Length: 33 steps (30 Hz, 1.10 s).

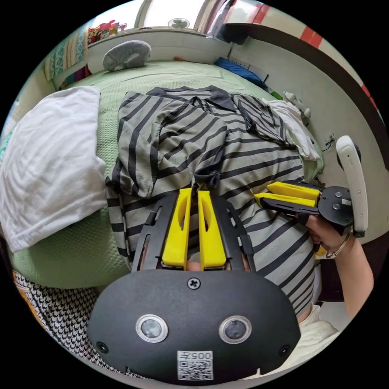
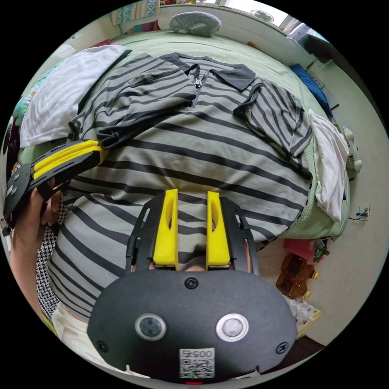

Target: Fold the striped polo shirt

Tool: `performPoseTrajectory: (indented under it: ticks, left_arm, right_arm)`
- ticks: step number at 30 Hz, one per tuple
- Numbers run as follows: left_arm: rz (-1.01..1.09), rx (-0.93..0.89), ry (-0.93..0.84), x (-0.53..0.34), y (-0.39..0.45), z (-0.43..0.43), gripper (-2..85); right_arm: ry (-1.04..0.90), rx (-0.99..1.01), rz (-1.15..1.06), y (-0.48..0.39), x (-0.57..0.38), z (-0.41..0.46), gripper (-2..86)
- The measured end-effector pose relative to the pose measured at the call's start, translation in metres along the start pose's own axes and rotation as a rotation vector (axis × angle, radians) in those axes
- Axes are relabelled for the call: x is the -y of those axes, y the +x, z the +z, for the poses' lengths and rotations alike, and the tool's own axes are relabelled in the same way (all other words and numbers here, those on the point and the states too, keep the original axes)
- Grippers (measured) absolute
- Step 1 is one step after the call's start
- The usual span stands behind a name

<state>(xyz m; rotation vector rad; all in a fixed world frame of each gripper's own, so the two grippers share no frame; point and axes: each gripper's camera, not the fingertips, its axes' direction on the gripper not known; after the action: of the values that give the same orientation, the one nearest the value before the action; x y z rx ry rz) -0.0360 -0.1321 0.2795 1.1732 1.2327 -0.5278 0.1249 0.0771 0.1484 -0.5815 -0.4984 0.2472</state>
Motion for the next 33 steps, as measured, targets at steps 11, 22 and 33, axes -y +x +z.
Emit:
performPoseTrajectory:
  ticks: [11,22,33]
  left_arm:
    - [-0.021,0.024,0.061,-0.011,-0.044,-0.054,3.9]
    - [-0.24,0.149,0.256,-0.009,-0.134,-0.156,3.7]
    - [-0.454,0.178,0.358,-0.051,-0.171,-0.187,1.7]
  right_arm:
    - [0.009,-0.033,-0.018,-0.017,0.0,-0.003,10.5]
    - [0.012,-0.045,-0.026,-0.026,0.001,-0.006,10.8]
    - [0.014,-0.056,-0.034,-0.032,0.002,-0.01,10.6]
